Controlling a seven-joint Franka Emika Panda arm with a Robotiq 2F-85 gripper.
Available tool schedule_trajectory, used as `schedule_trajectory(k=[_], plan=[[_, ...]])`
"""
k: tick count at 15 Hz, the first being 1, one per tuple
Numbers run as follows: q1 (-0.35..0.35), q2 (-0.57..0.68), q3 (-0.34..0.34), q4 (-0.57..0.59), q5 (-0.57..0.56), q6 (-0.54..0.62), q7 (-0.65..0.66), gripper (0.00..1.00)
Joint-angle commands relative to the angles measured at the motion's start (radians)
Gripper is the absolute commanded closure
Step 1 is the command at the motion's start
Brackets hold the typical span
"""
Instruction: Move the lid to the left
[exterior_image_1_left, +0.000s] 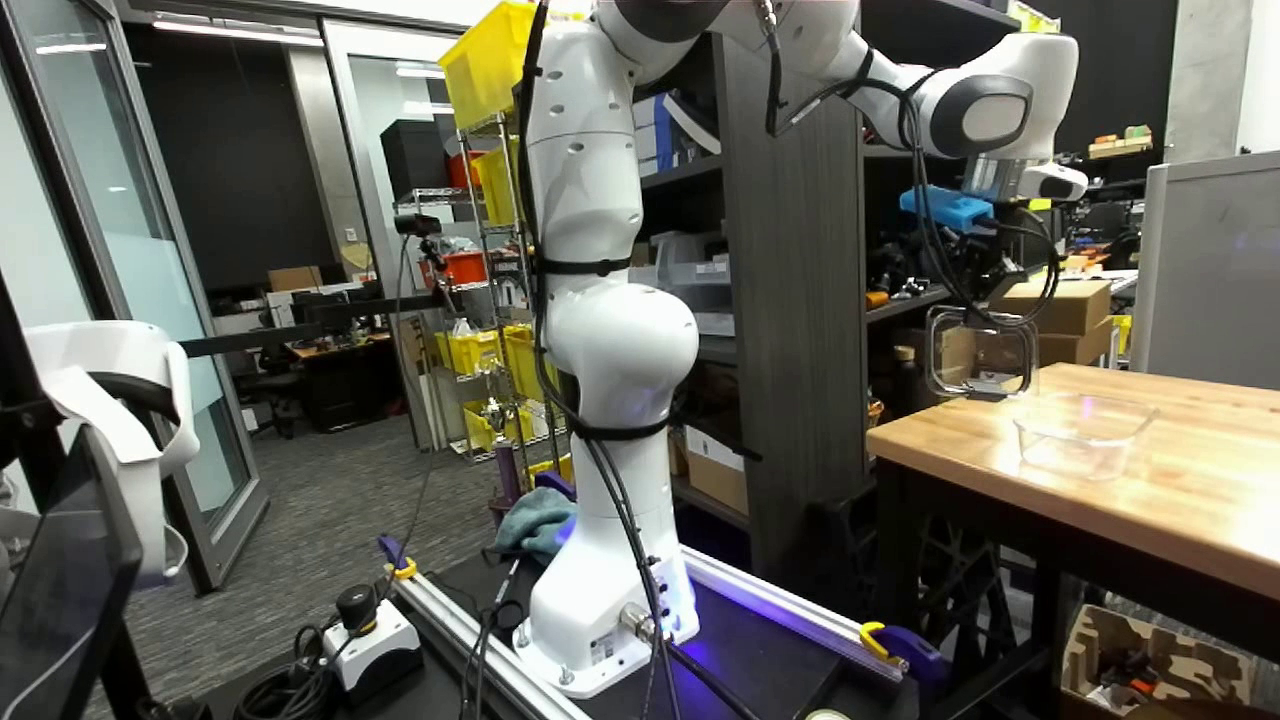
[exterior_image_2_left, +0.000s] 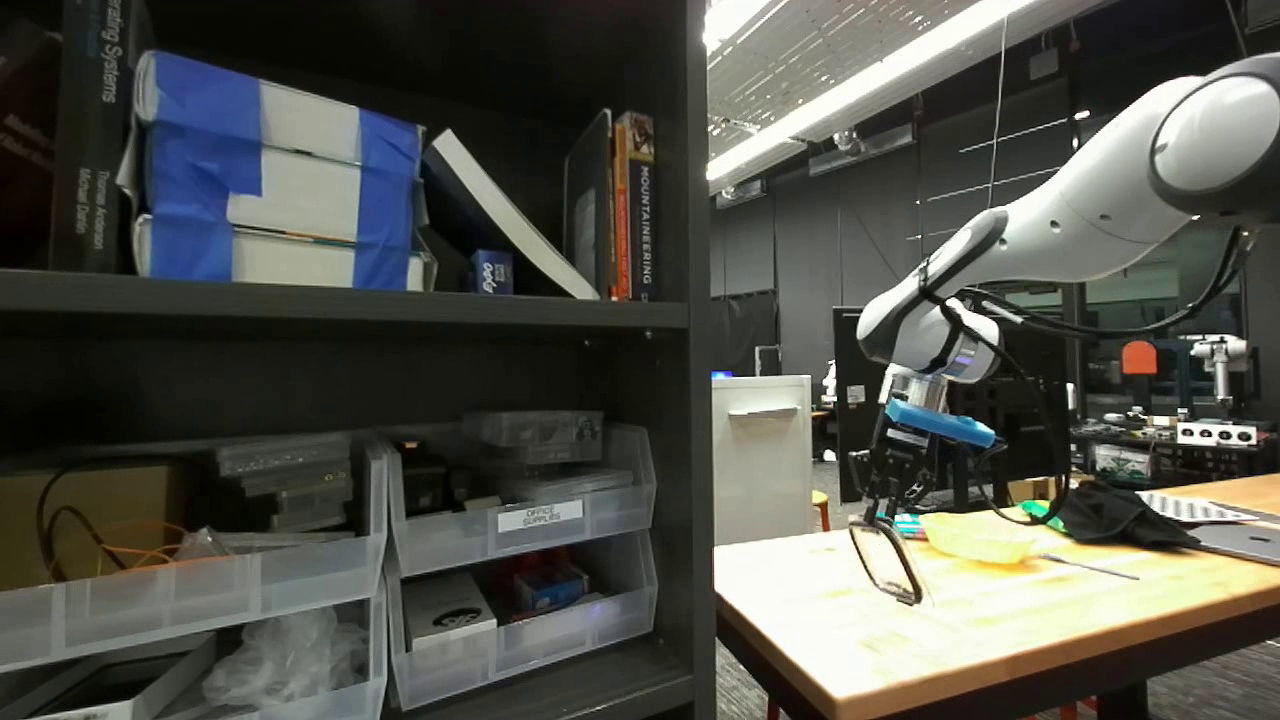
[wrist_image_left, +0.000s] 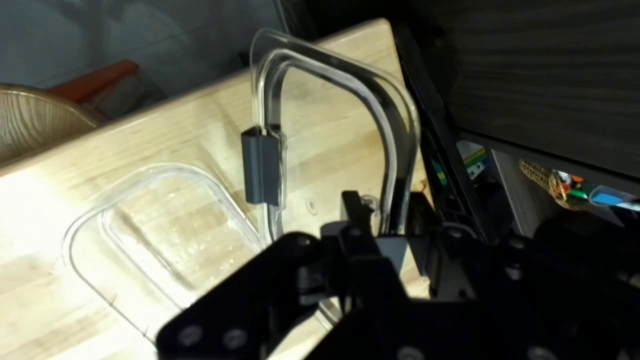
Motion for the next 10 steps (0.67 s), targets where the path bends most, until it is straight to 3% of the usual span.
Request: schedule_trajectory(k=[1, 10], plan=[[0.003, -0.075, 0.001, -0.029, 0.012, 0.036, -0.022, 0.94], [0.010, -0.083, -0.003, -0.012, 0.008, -0.123, -0.097, 0.94]])
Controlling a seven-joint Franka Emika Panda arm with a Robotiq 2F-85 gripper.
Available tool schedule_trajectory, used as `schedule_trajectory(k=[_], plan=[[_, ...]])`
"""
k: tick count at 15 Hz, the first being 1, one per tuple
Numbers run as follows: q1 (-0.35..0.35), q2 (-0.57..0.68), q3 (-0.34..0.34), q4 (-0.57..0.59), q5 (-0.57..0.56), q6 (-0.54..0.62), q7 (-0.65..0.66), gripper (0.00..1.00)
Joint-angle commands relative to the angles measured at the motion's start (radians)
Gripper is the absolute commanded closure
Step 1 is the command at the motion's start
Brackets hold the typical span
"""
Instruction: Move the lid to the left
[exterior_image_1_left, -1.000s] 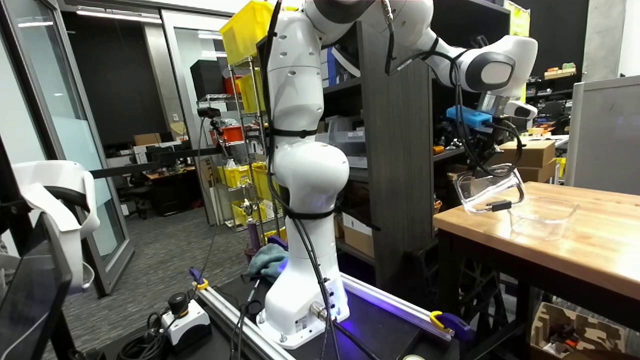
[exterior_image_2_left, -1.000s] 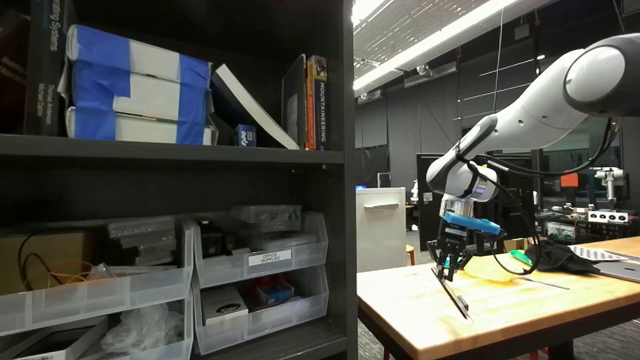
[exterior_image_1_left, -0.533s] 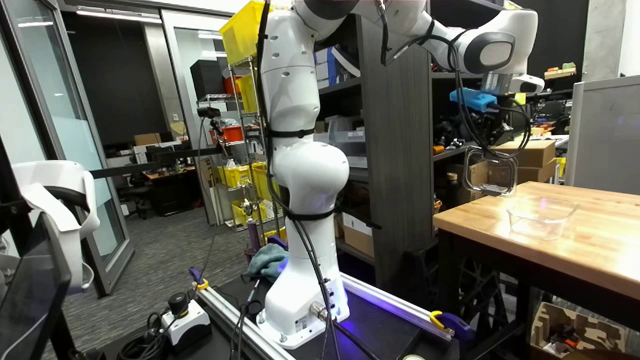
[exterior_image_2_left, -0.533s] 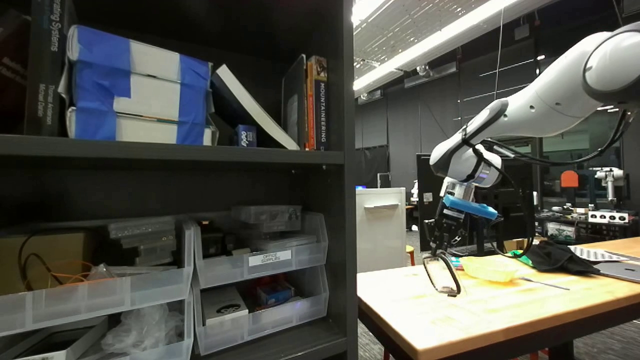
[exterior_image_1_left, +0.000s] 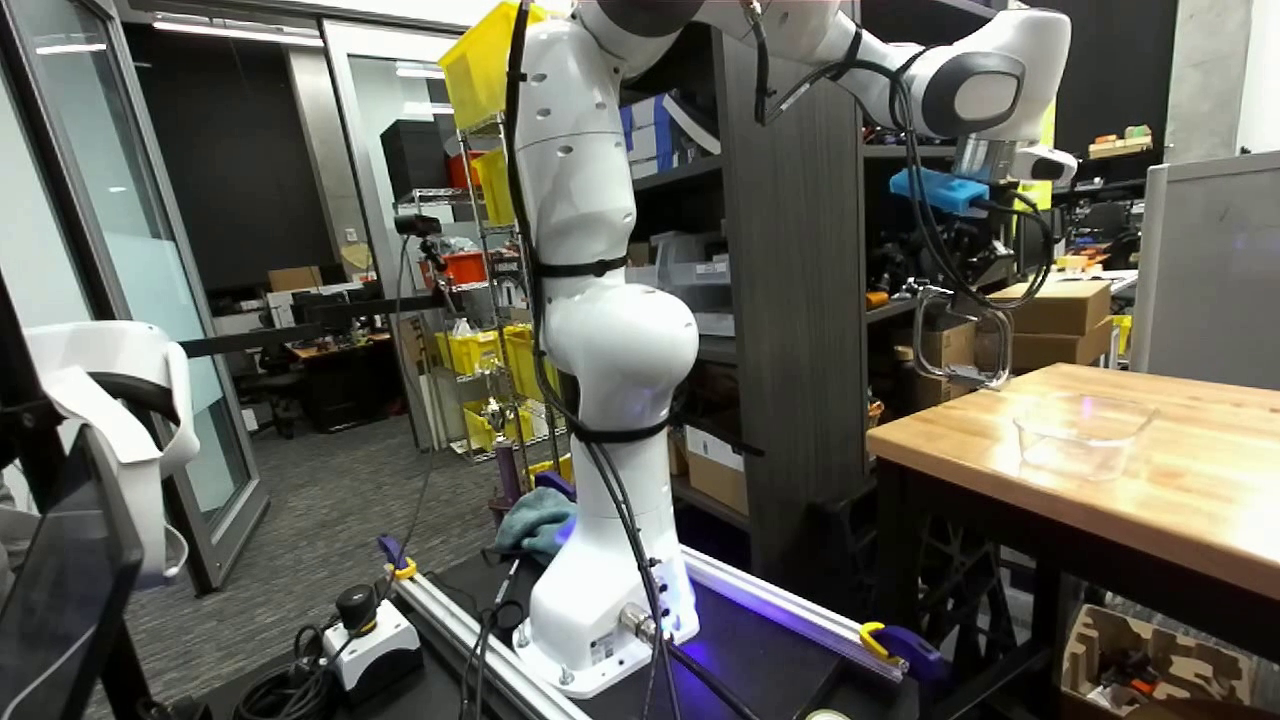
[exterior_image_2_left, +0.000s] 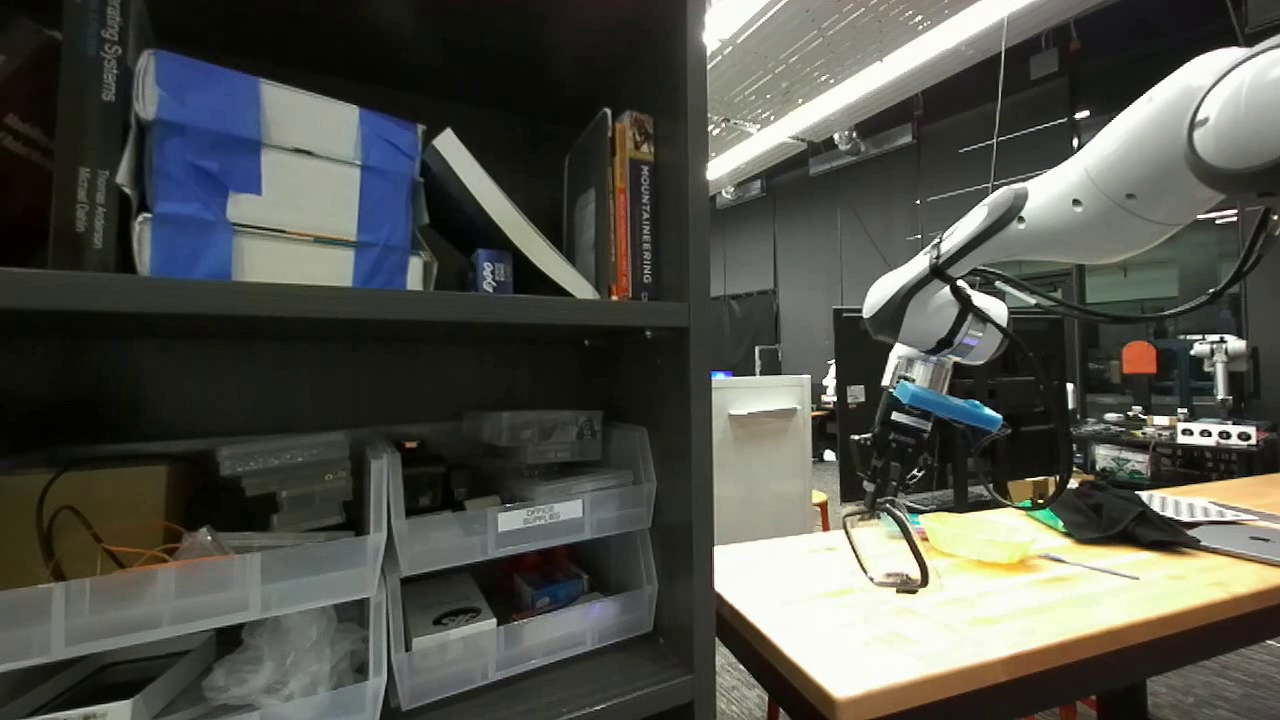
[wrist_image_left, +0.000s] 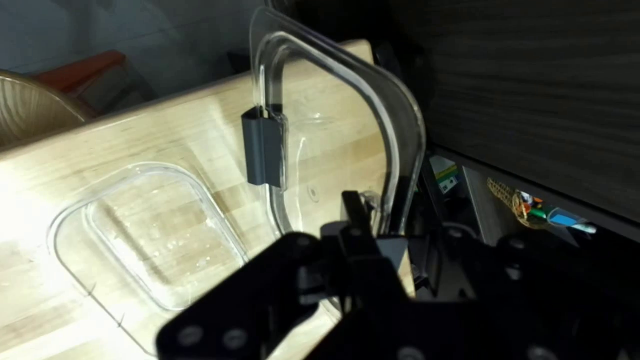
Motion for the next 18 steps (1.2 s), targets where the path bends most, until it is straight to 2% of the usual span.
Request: schedule_trajectory(k=[1, 6, 9, 10, 16, 18], plan=[[0.008, -0.021, -0.003, -0.003, 0.010, -0.083, -0.045, 0.94], [0.026, -0.019, 0.014, -0.002, 0.009, -0.129, -0.047, 0.94], [0.039, -0.020, 0.026, -0.012, 0.007, -0.098, -0.031, 0.94], [0.042, -0.026, 0.030, -0.028, 0.002, -0.054, -0.022, 0.94], [0.049, -0.027, 0.052, -0.168, -0.073, 0.378, 0.018, 0.94], [0.047, -0.021, 0.055, -0.211, -0.111, 0.477, 0.044, 0.94]])
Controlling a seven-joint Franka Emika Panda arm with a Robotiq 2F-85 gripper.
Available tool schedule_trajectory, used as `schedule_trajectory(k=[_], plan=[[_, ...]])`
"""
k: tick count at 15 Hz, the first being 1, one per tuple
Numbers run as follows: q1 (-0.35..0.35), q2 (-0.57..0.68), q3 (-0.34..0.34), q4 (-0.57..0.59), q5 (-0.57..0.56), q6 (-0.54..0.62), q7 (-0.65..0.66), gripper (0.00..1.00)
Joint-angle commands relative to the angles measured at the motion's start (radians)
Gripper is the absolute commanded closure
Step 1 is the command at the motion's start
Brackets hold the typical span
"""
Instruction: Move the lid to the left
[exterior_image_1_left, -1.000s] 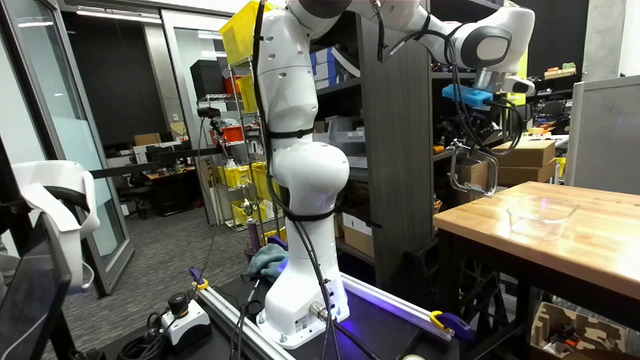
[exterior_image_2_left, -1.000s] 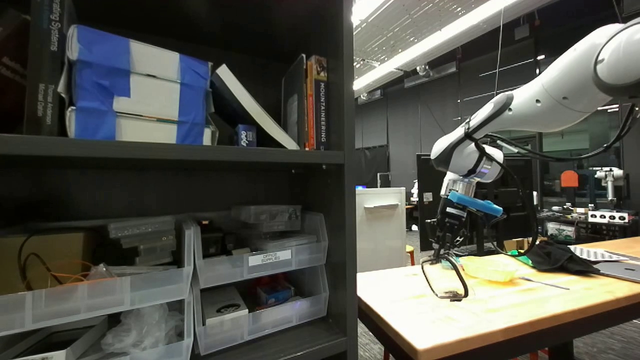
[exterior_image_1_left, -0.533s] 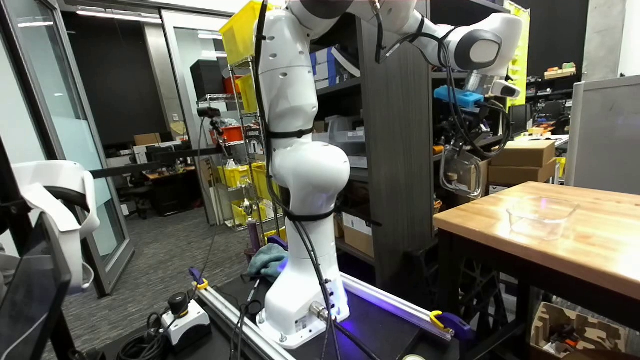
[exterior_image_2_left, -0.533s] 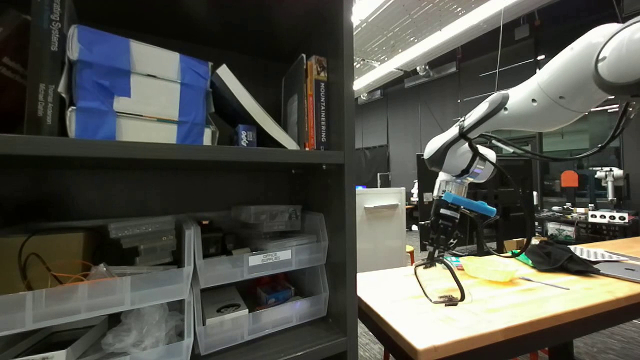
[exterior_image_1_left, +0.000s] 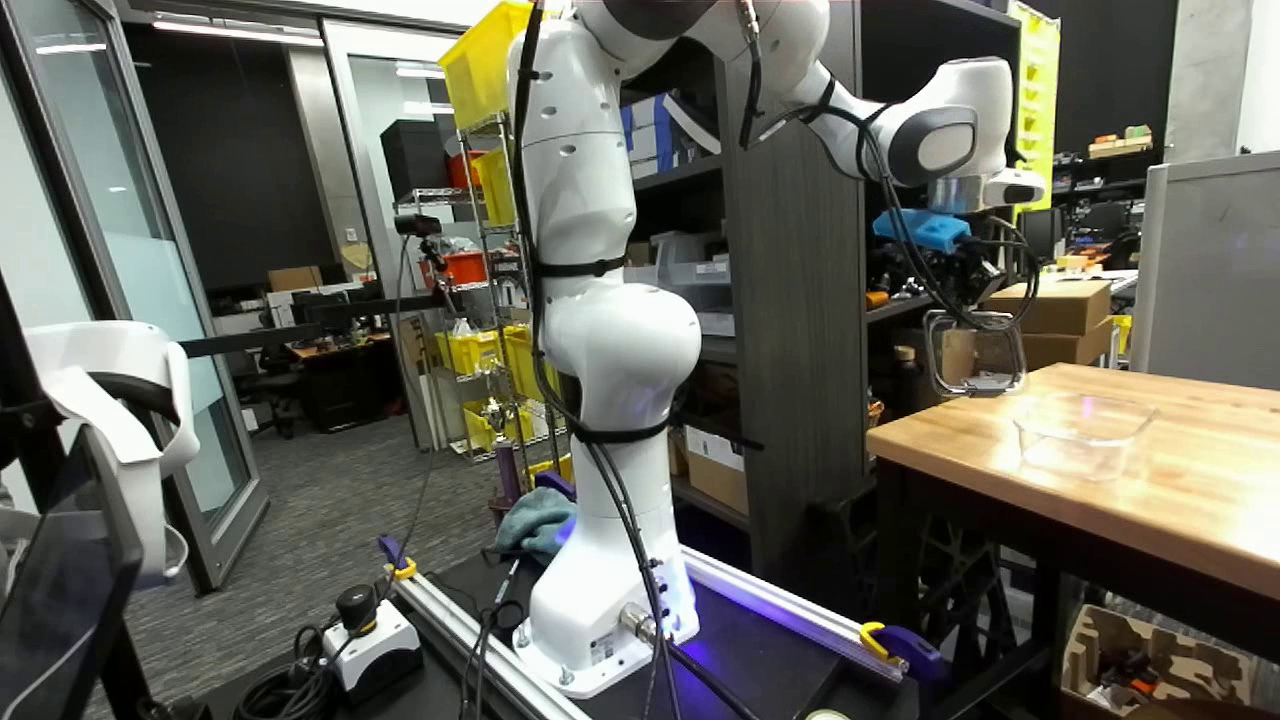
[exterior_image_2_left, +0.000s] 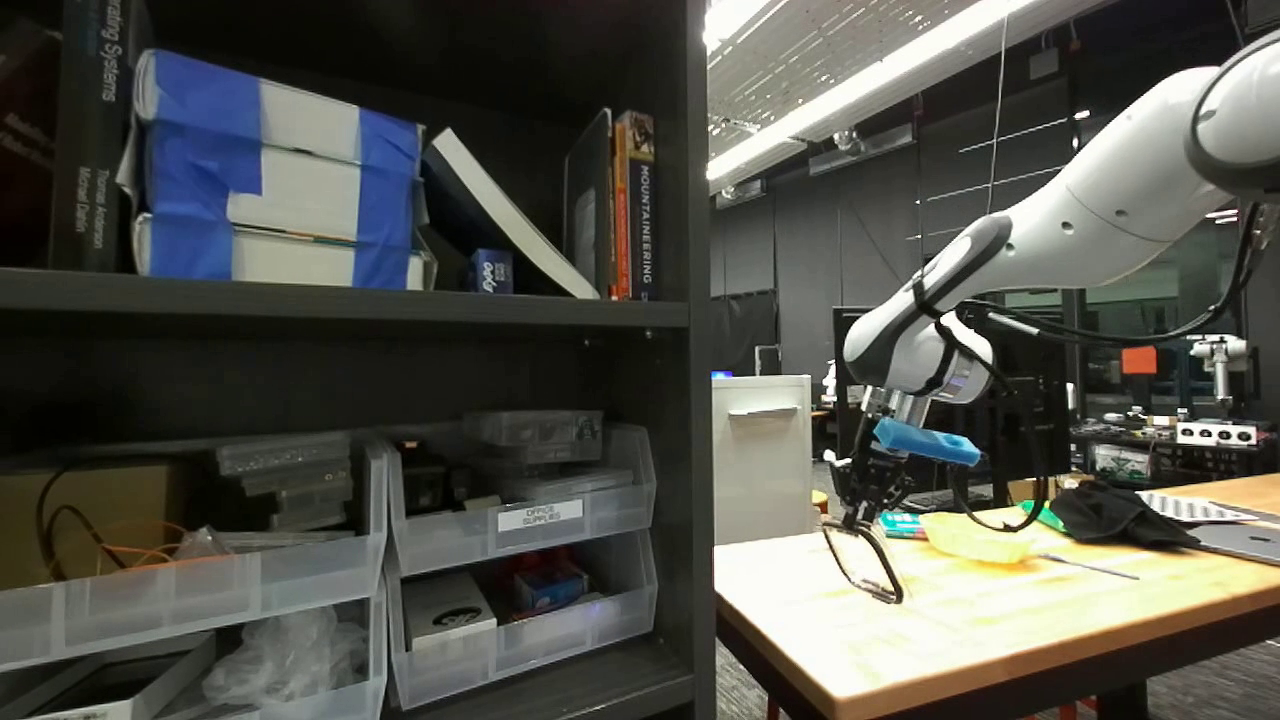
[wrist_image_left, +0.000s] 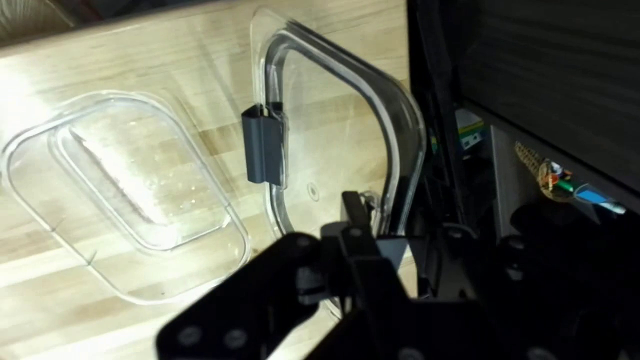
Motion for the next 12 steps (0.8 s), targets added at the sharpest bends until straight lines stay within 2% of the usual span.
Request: schedule_trajectory(k=[1, 8, 12], plan=[[0.001, -0.019, 0.007, -0.088, -0.071, 0.159, 0.062, 0.94], [-0.011, -0.008, 0.004, -0.165, -0.196, 0.311, 0.167, 0.94], [-0.030, 0.019, 0.006, -0.202, -0.330, 0.465, 0.290, 0.94]])
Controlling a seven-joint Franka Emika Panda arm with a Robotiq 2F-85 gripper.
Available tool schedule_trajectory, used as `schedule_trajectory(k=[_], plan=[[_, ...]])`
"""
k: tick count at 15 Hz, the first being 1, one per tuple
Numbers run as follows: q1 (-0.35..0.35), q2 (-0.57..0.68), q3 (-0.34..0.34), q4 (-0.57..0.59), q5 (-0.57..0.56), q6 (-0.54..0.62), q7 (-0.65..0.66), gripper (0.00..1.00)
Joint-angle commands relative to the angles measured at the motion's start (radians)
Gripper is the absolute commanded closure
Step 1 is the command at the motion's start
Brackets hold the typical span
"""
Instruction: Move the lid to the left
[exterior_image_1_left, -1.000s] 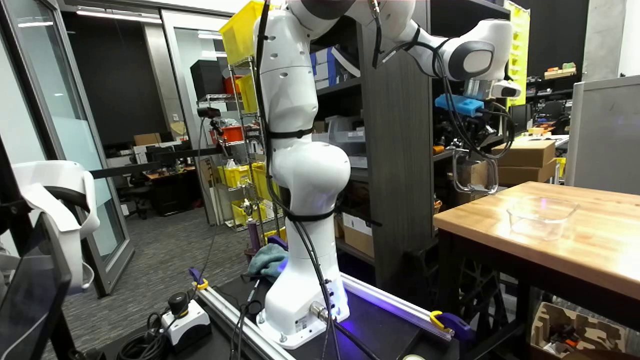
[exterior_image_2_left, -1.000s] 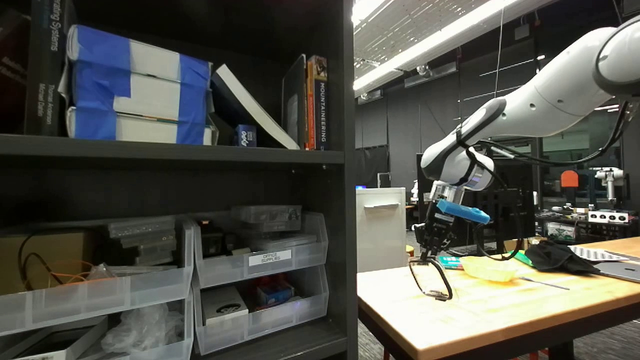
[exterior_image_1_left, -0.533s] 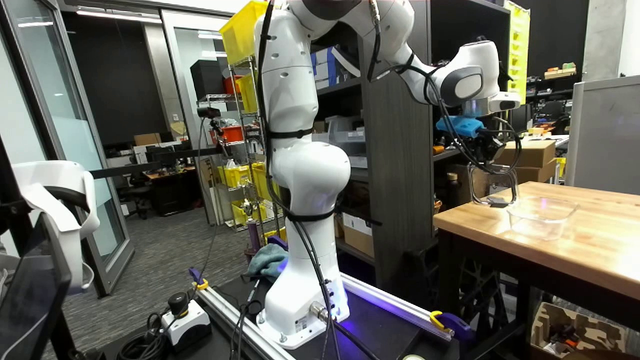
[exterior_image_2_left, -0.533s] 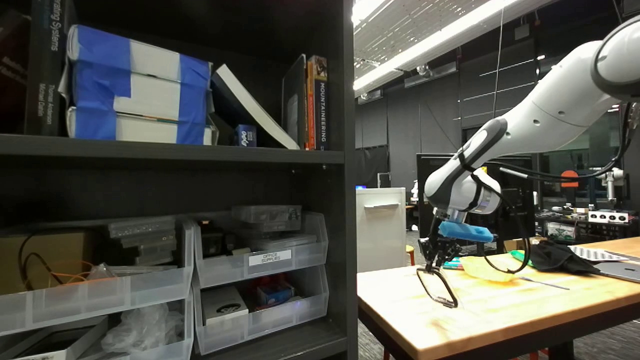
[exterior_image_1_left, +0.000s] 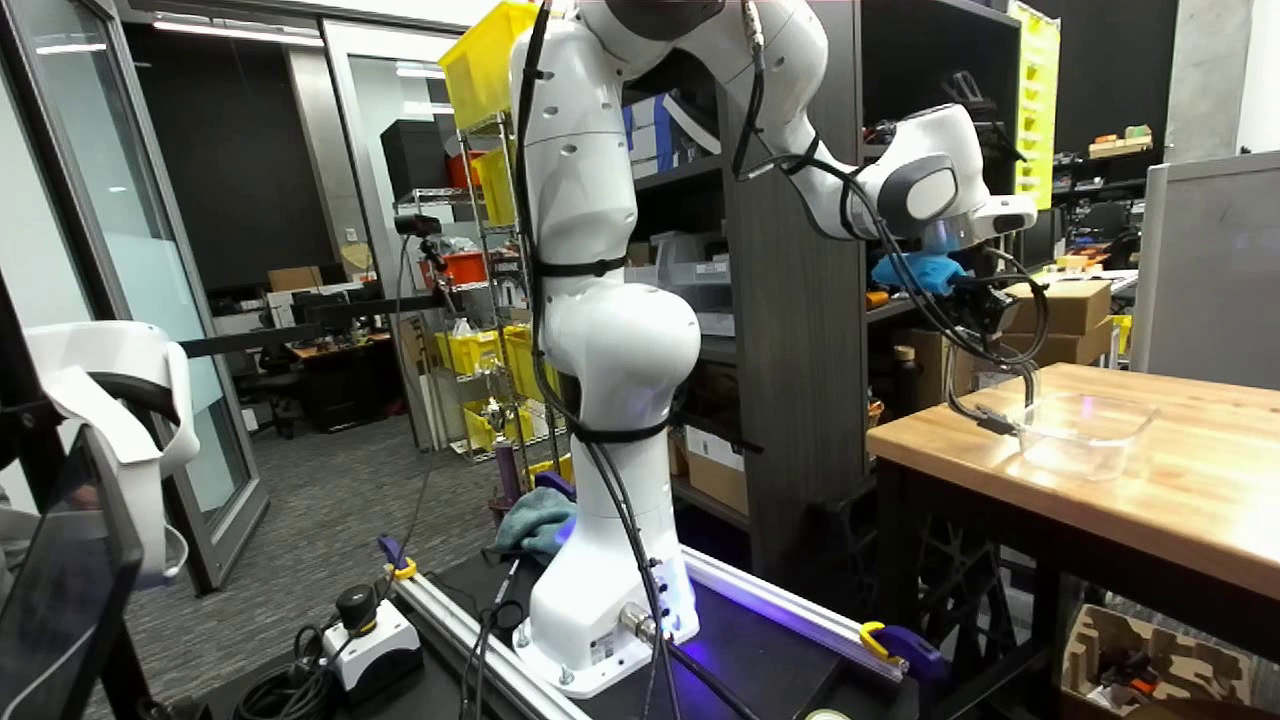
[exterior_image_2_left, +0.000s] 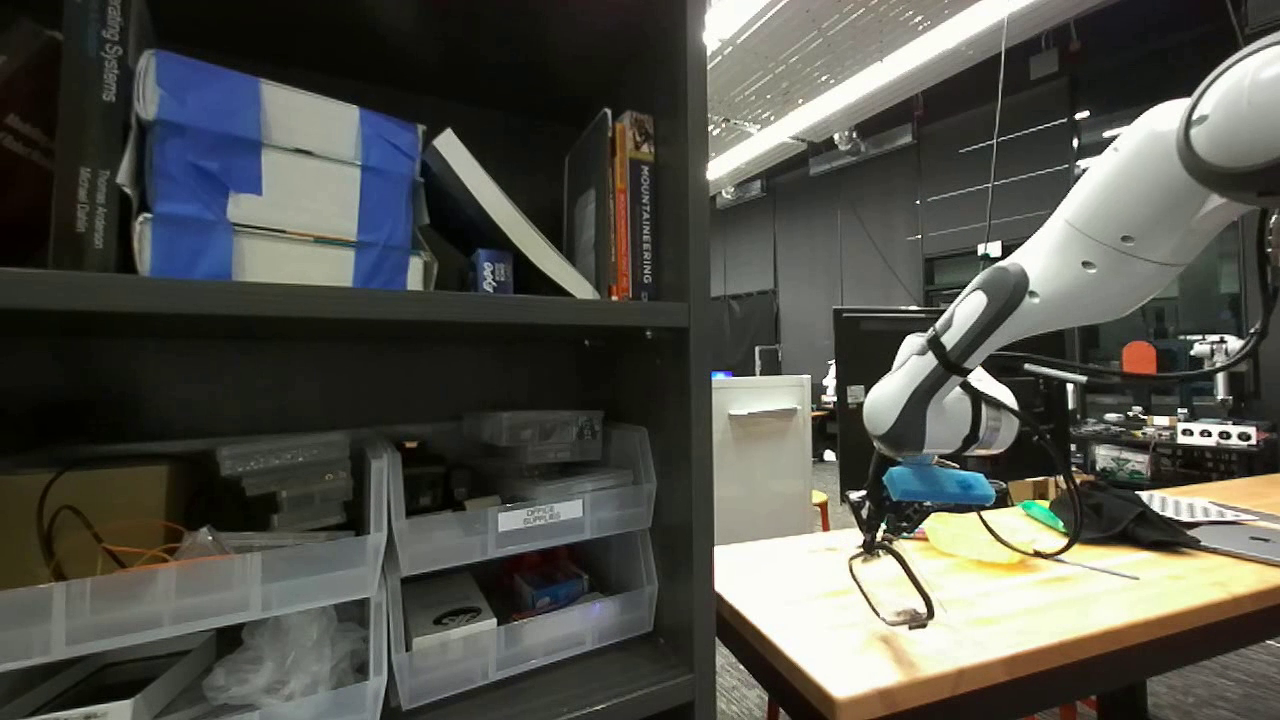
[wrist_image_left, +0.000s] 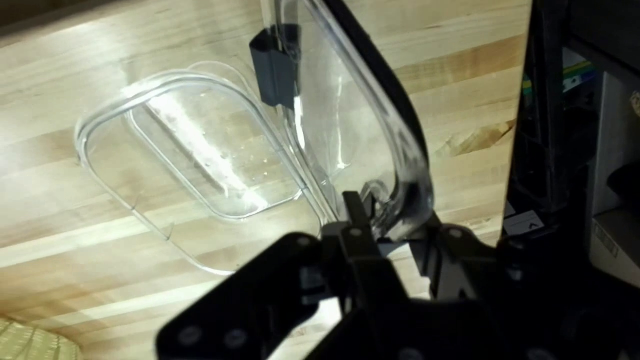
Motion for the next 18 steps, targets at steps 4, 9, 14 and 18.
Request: schedule_trajectory(k=[4, 9, 14, 18], plan=[[-0.042, 0.040, -0.004, -0.038, -0.272, 0.209, 0.268, 0.94], [-0.045, 0.048, -0.014, -0.038, -0.423, 0.213, 0.426, 0.94], [-0.026, 0.054, 0.005, -0.050, -0.667, 0.159, 0.599, 0.94], [-0.001, 0.074, 0.028, -0.031, -0.907, 0.099, 0.806, 0.94]])
